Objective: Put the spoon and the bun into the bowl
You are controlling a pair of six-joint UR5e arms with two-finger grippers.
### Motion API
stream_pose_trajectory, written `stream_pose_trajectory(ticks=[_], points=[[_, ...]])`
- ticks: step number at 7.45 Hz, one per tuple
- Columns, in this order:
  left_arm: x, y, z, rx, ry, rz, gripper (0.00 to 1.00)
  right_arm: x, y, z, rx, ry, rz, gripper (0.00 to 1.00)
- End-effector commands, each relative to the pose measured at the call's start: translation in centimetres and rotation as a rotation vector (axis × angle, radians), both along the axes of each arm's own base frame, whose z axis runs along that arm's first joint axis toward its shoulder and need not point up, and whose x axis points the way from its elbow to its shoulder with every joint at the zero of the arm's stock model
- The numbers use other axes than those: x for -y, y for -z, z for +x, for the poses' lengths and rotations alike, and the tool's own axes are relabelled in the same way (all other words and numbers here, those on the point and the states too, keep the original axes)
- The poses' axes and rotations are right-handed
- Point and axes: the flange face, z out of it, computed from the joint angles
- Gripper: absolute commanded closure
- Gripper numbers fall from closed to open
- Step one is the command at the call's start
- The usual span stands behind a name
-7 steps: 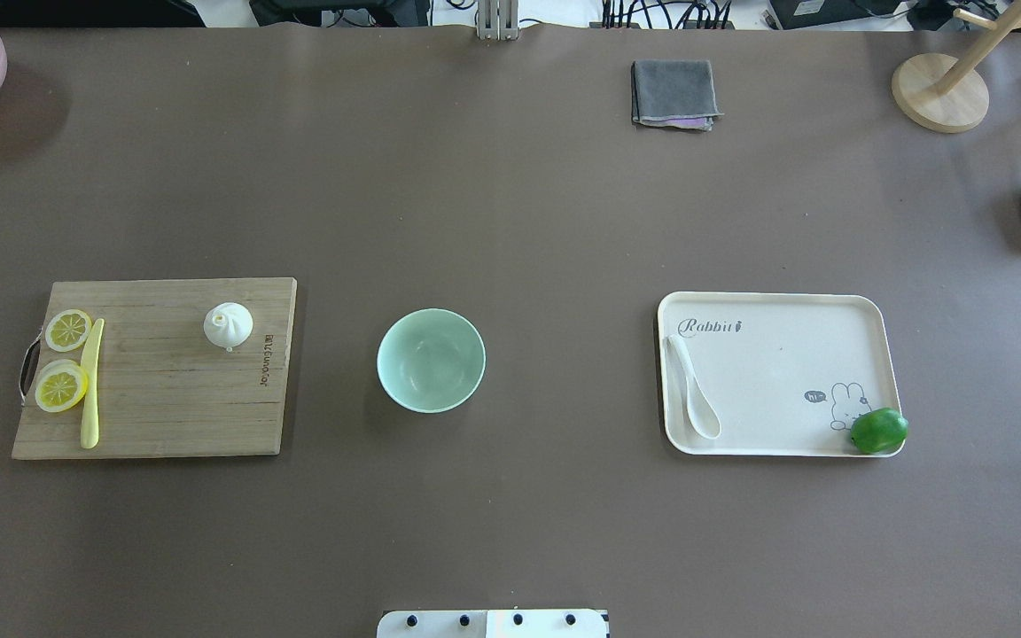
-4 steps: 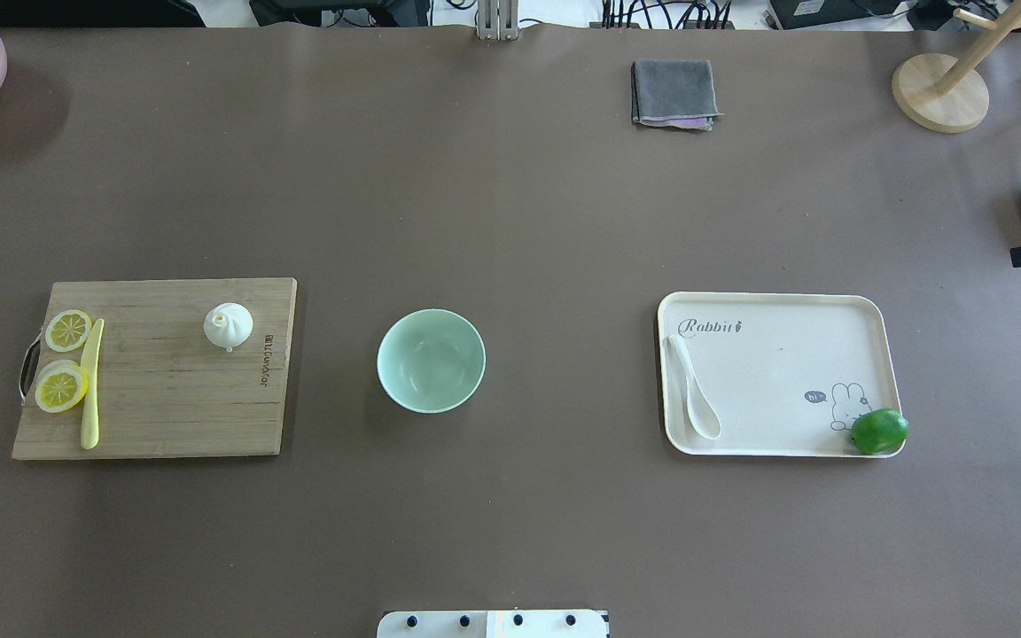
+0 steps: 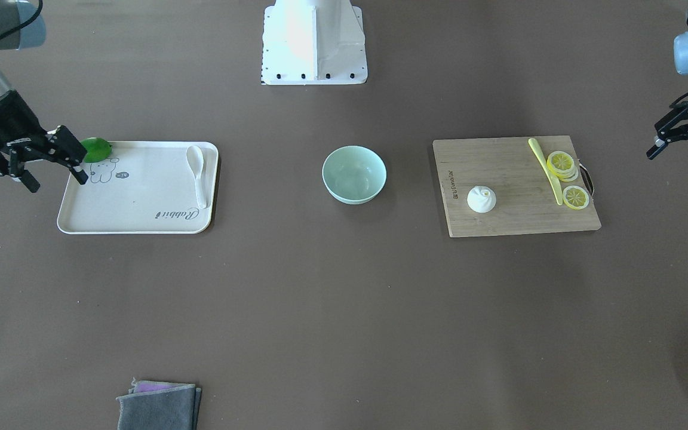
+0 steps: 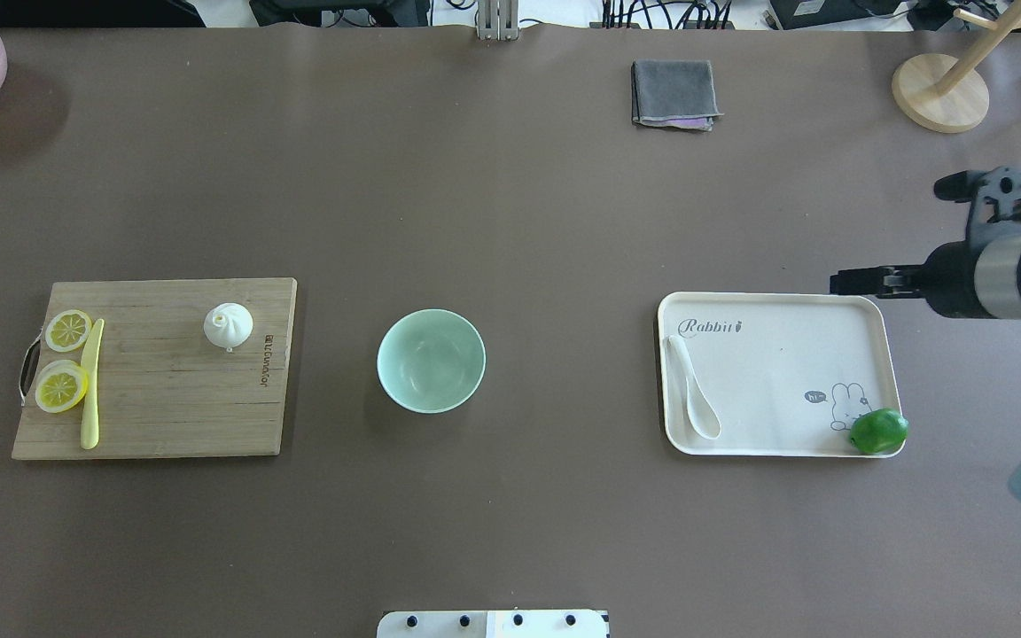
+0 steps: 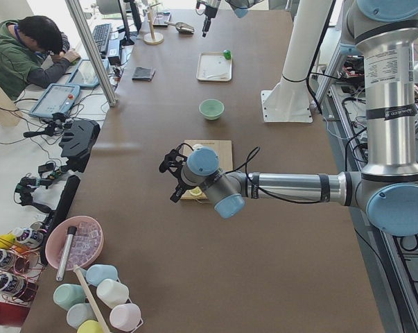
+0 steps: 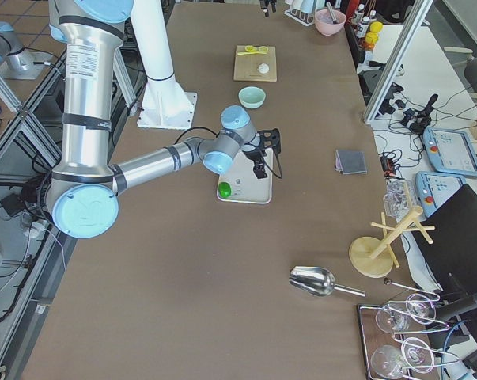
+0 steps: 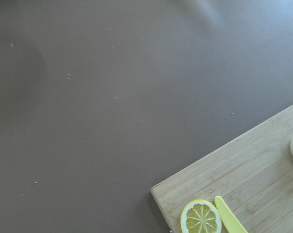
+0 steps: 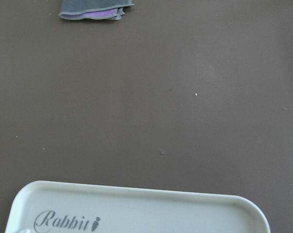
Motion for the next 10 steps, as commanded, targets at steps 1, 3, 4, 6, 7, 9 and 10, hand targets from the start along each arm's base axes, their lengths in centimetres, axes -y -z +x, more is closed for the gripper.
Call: stream_pose_trajectory(ticks=[1,3,4,6,7,9,10], points=[[0.0,0.0,0.8,-0.009,-0.005,-0.007,0.02,-2.9,4.8,-11.4,-0.089,-0.033,0.007,0.02],[0.2,-0.6,0.9,-0.003,-0.006,-0.014,0.02,-6.3,7.9,-17.7,-0.177,0.021,0.032,0.16],[0.3,-0.8,0.9,-0.001,-0.004,-0.019,0.02,-8.5,7.8,-19.5,-0.189,0.064,0.053,0.25],[0.5,-1.3,1.0,0.001,-0.005,-0.022,0.02,-9.3,7.3,-20.2,-0.234,0.112,0.104,0.43],[0.5,-1.3,1.0,0.001,-0.005,-0.022,0.02,-7.9,7.6,-19.1,-0.267,0.155,0.17,0.49],[0.4,-1.3,0.9,0.0,-0.006,-0.021,0.02,-6.6,7.2,-18.5,-0.29,0.186,0.205,0.55],[0.4,-1.3,0.9,0.001,-0.005,-0.02,0.02,-6.6,7.3,-19.0,-0.288,0.185,0.201,0.55]])
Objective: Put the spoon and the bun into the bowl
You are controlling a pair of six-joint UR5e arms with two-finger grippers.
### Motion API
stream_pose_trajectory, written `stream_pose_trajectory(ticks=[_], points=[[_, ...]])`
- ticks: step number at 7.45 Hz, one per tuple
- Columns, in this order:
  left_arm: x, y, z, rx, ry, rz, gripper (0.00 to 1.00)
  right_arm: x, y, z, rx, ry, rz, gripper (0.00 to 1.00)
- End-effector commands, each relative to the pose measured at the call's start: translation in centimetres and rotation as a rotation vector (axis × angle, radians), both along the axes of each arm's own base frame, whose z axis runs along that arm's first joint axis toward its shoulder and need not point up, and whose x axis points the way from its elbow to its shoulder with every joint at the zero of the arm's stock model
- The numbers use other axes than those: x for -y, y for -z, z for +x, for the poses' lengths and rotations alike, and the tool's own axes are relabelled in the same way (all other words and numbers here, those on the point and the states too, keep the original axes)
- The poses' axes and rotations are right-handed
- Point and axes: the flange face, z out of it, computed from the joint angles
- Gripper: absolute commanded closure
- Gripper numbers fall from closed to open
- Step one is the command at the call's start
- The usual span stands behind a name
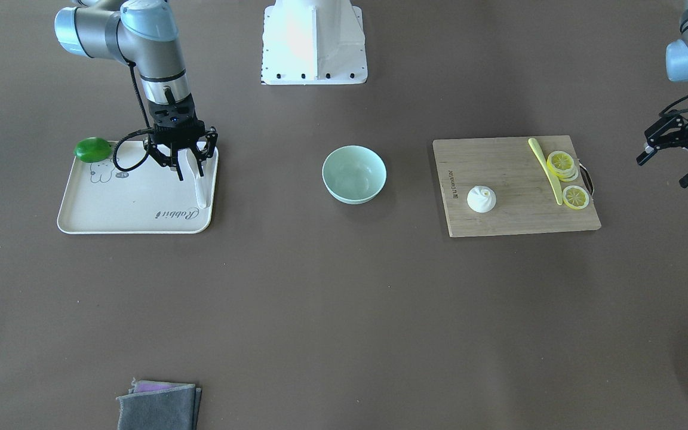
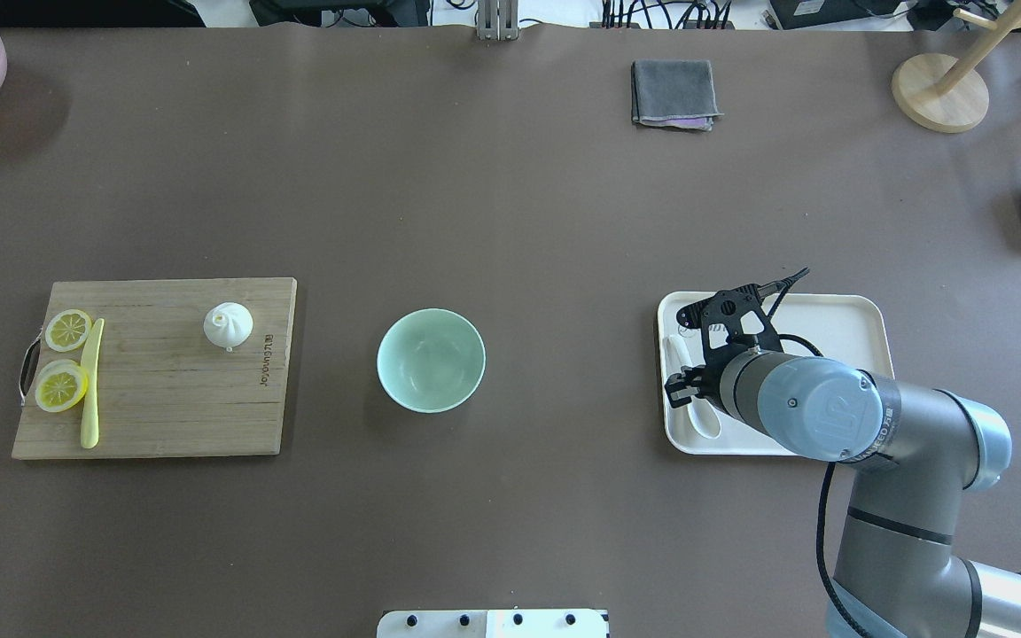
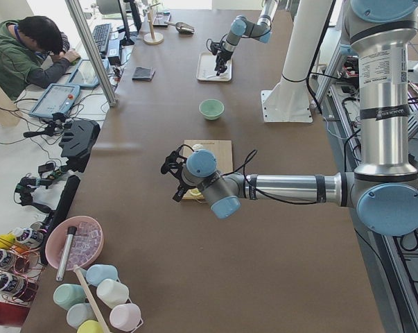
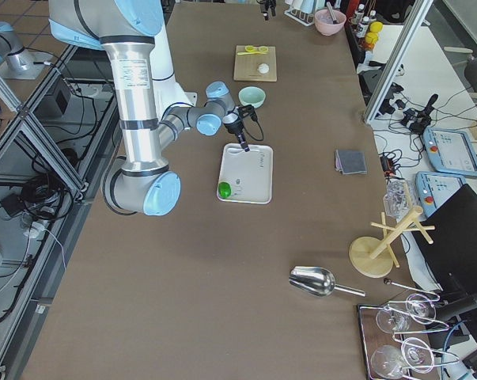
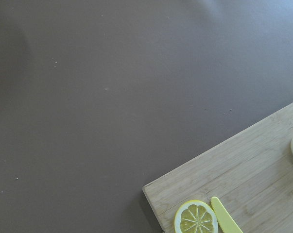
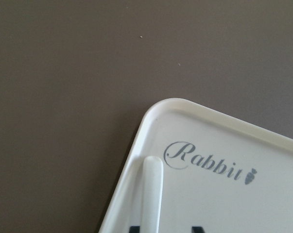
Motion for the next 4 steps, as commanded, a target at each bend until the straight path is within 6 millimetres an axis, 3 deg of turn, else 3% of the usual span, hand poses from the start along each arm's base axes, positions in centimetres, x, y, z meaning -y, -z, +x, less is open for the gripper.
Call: stream_pose_trajectory(ticks=[1,4], points=[[0.0,0.0,0.0,0.0,0.001,0.001,0.02,0.4,0.0,-0.6,0.003,-0.007,-0.008,0.55],[0.0,0.1,0.0,-0.001,-0.001,0.002,0.02,0.3,-0.3,-2.2,0.029,-0.057,-0.069,0.56]])
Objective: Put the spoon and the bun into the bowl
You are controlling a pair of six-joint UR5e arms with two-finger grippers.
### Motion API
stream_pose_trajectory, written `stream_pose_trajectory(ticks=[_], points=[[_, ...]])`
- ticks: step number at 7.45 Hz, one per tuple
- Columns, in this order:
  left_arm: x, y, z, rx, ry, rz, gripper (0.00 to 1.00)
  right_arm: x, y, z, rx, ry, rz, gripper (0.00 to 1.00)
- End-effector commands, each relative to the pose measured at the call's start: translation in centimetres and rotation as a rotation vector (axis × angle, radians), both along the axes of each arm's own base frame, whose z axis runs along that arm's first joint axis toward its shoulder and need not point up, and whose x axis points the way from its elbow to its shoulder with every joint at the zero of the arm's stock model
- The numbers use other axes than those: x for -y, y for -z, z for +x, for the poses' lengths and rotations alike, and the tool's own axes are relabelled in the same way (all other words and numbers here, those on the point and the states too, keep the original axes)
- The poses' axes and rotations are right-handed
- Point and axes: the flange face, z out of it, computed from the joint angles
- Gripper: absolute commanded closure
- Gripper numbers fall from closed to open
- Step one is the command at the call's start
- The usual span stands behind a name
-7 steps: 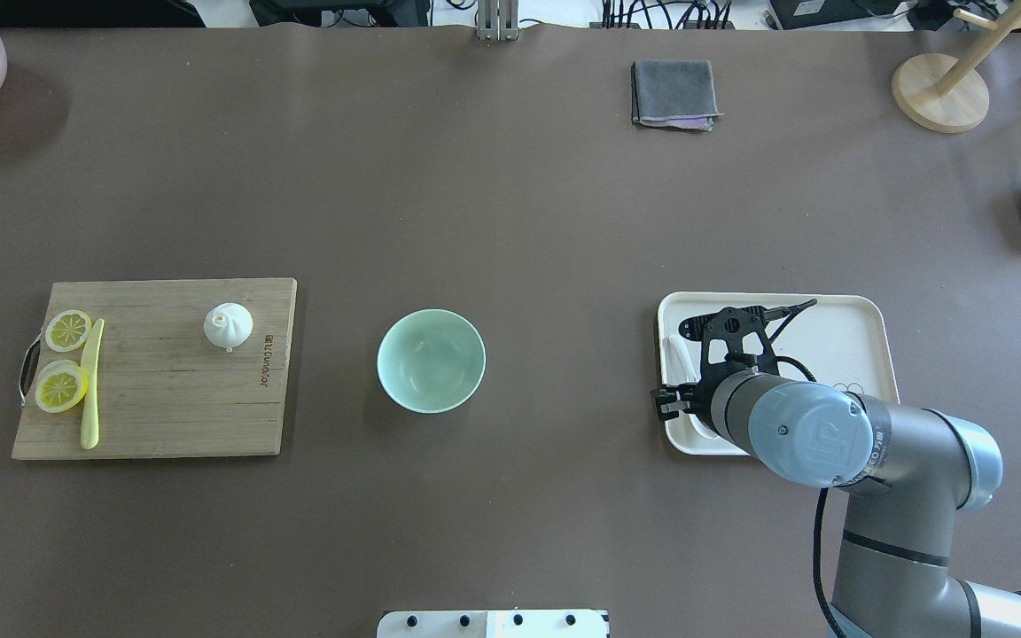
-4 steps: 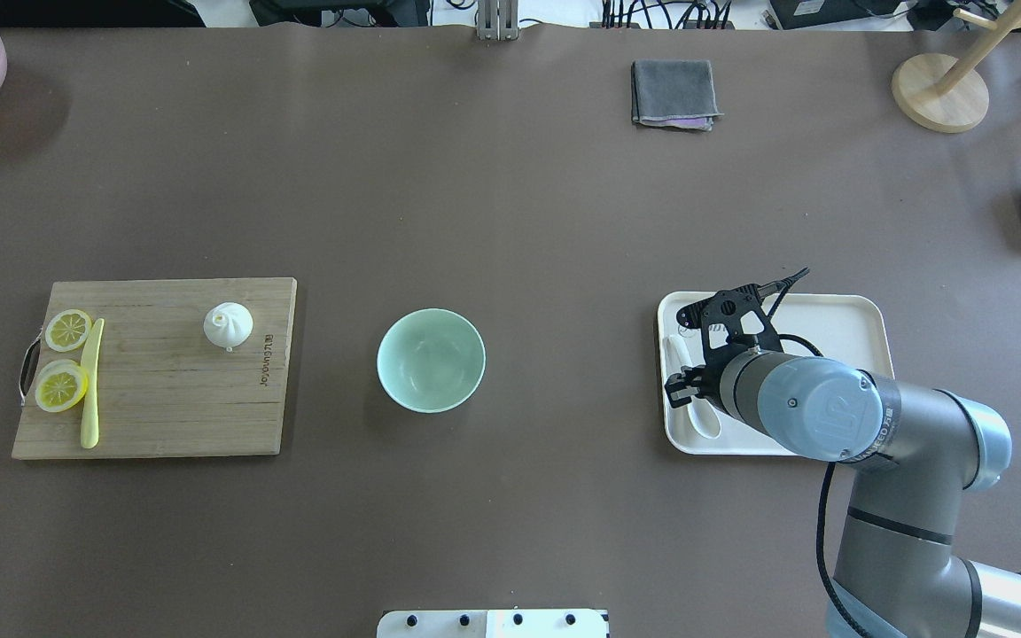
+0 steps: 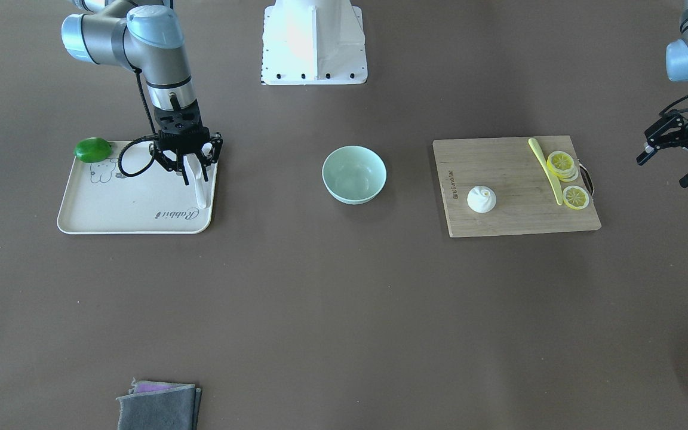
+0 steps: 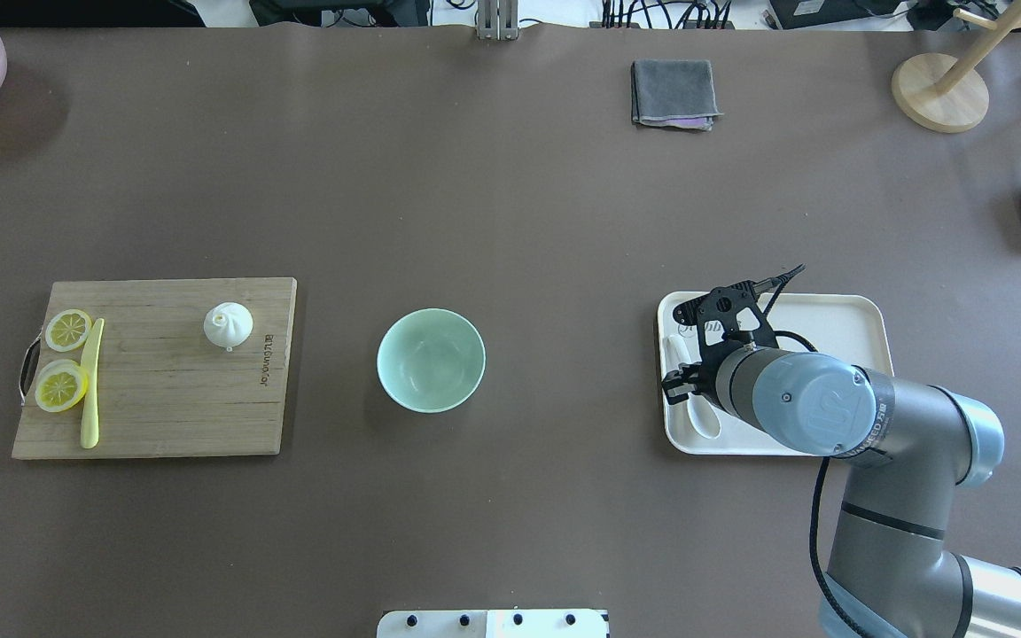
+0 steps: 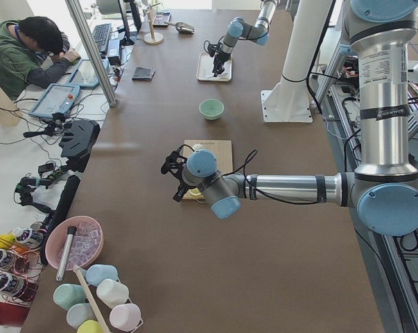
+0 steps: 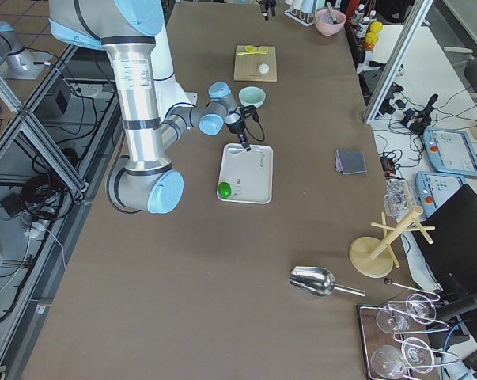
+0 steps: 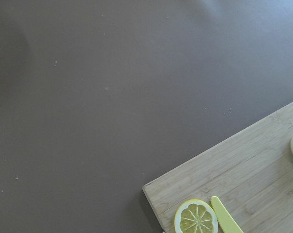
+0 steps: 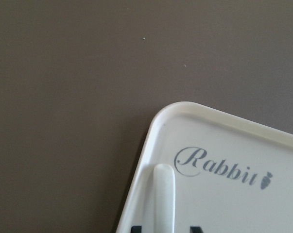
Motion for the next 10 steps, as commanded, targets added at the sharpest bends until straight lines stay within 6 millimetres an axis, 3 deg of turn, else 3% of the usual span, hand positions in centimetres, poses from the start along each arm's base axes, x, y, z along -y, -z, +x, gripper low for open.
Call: stream_pose_trajectory(ticks=[1,2,4,10], points=[[0.01,0.02,0.0,0.0,0.001,0.001,0.02,-0.14,-0.28,-0.58,0.009,-0.022,-0.029,0.57],[-0.01,0.03,0.0,0.0,0.0,0.0,0.02,-0.14,-0.28,-0.58,0.009,-0.023,-0.029,0.59],[0.0,-0.05,0.0,0.0,0.0,-0.001,0.02,-0.14,-0.28,-0.58,0.009,-0.023,-0.029,0.76],[0.07,0.01,0.02,0.0,0.001,0.001,0.02,-0.11,-0.5,-0.67,0.005,-0.023,-0.031,0.74]])
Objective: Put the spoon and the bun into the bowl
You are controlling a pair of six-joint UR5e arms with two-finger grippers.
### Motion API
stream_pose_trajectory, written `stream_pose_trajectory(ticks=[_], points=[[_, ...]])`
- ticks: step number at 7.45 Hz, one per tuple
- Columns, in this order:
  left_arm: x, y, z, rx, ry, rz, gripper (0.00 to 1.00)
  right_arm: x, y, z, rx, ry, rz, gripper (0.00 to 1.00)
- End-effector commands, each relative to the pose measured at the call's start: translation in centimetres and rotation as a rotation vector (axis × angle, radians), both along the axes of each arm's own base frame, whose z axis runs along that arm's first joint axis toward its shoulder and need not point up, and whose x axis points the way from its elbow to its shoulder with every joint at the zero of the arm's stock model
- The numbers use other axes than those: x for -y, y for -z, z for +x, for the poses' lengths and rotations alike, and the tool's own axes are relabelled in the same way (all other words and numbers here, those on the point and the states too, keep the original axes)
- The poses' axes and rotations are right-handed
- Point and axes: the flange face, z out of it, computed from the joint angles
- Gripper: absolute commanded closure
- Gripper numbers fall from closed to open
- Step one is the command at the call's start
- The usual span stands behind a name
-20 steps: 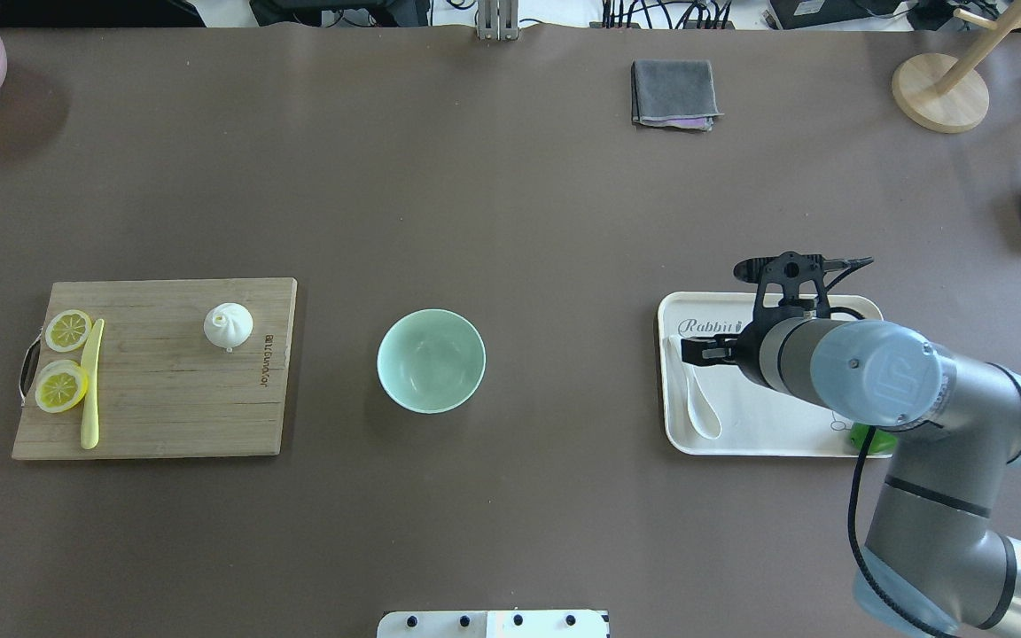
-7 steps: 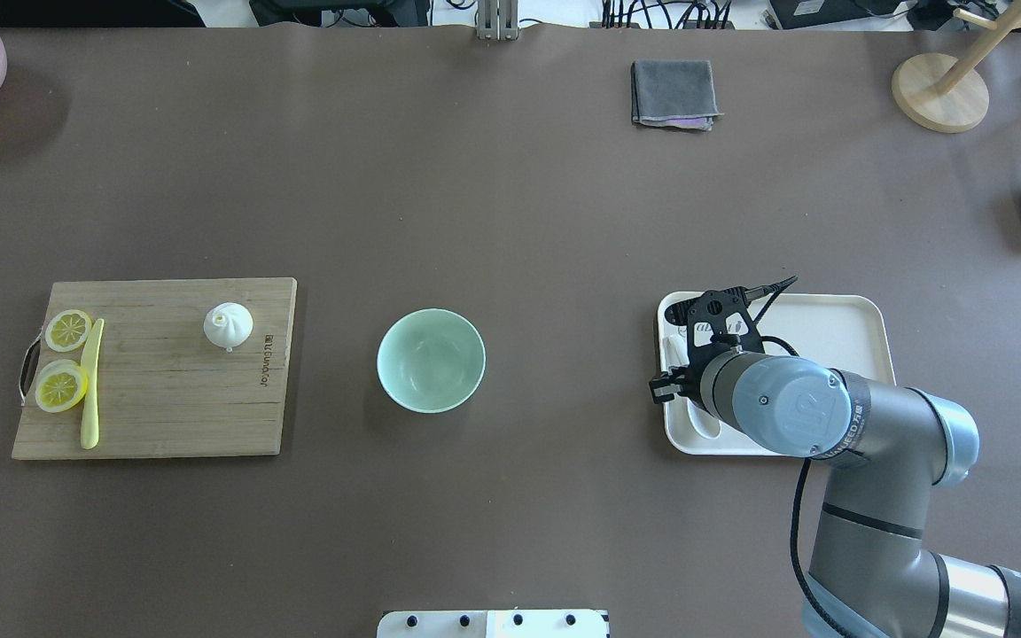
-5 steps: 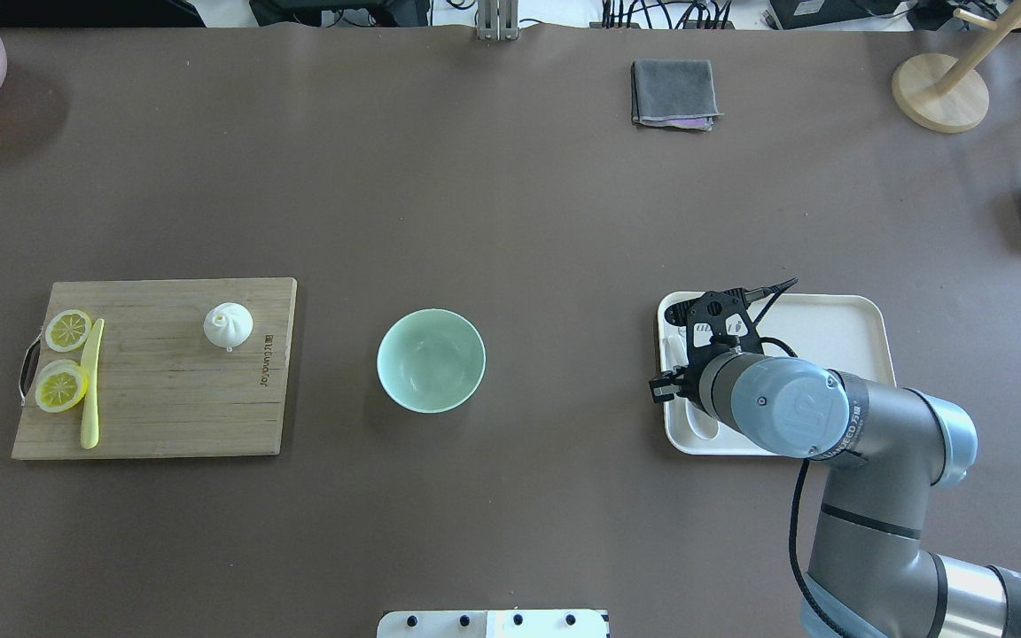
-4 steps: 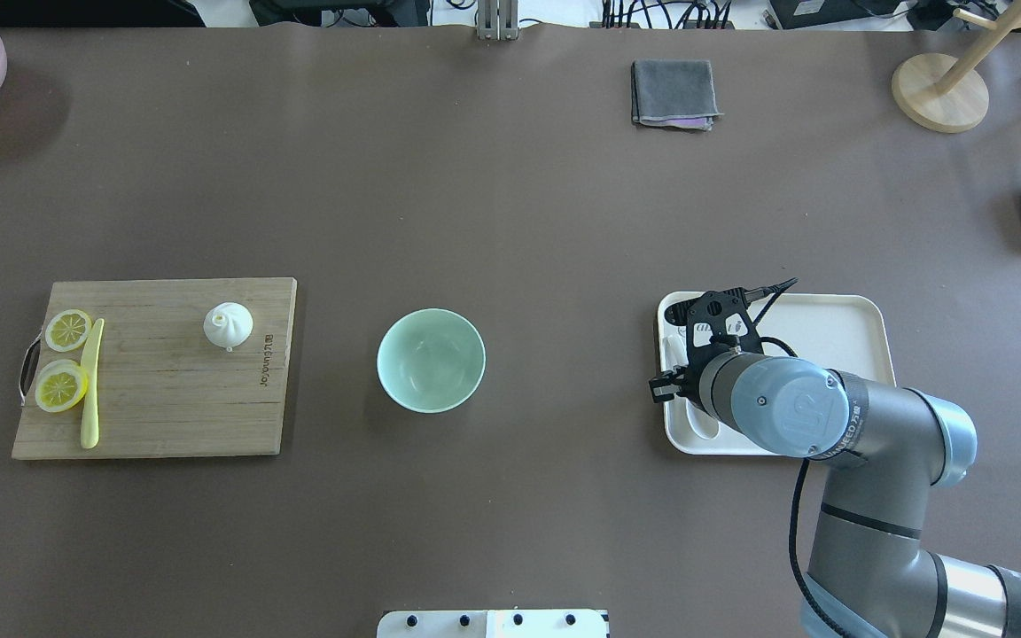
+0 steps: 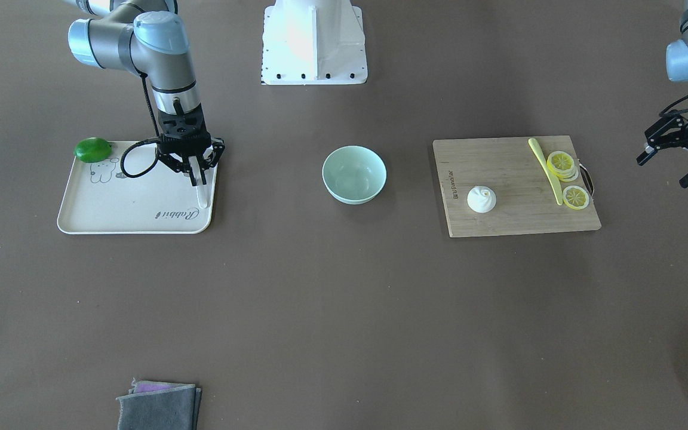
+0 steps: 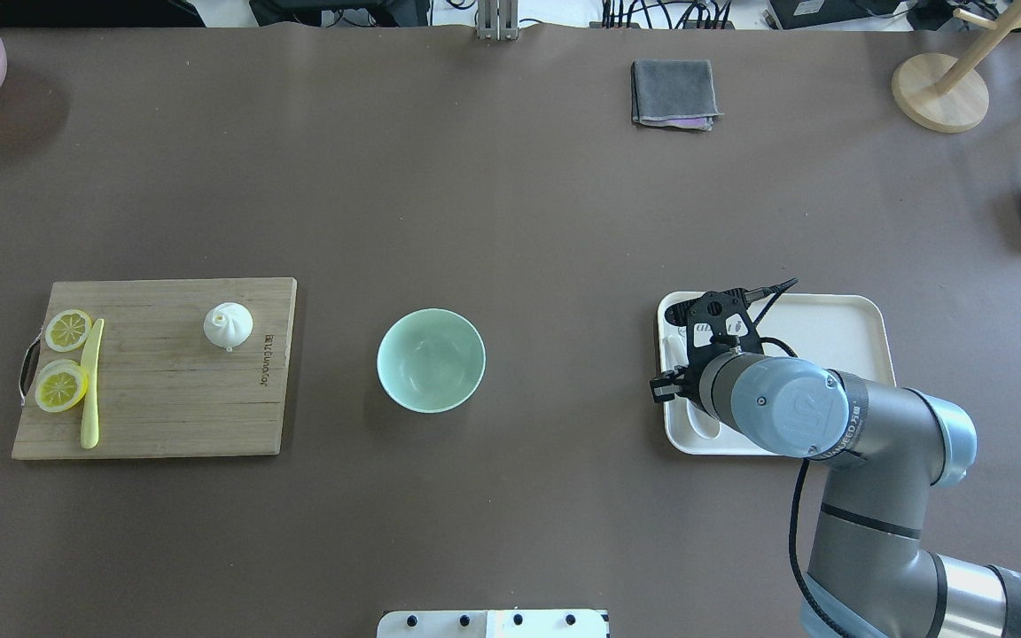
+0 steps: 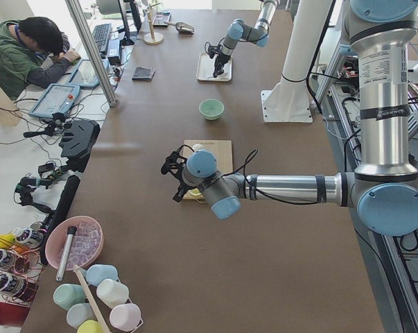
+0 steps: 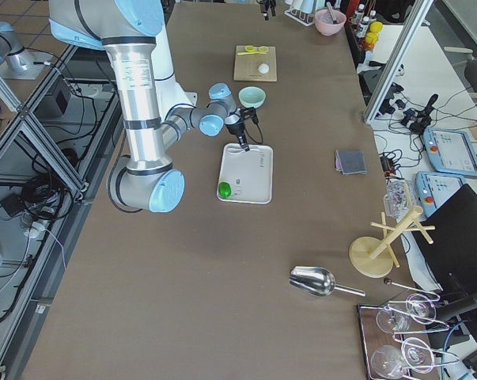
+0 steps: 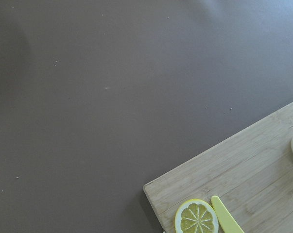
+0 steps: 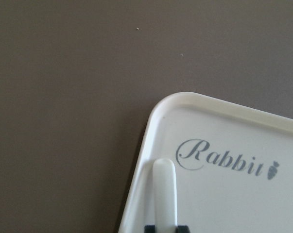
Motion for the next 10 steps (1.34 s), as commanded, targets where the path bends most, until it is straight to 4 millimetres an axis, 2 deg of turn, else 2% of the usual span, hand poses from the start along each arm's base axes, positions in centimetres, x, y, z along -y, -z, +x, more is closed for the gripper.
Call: stream_pose_trajectory(ticks=[1,3,4,5,6,9,10], points=[[0.0,0.0,0.0,-0.001,-0.001,0.0,0.02,0.0,-0.1,0.0,-0.002,0.0,-0.001,0.74],[0.0,0.0,0.0,0.0,0.0,0.0,0.02,0.0,-0.1,-0.1,-0.002,0.0,-0.001,0.77],[0.0,0.0,0.0,-0.001,-0.001,0.0,0.02,0.0,-0.1,-0.1,-0.002,-0.001,-0.002,0.82],[0.0,0.0,0.0,0.0,0.0,0.0,0.02,0.0,0.0,-0.1,0.001,-0.001,-0.001,0.93],[0.0,-0.1,0.1,0.0,-0.003,-0.004,0.02,0.3,1.0,0.1,0.018,-0.007,0.006,1.0],[0.1,0.1,0.0,0.0,0.001,-0.002,0.02,1.3,6.3,-1.2,0.172,-0.148,-0.102,1.0],[0.1,0.1,0.1,-0.001,-0.001,-0.001,0.02,1.6,9.0,-2.2,0.258,-0.248,-0.199,1.0]])
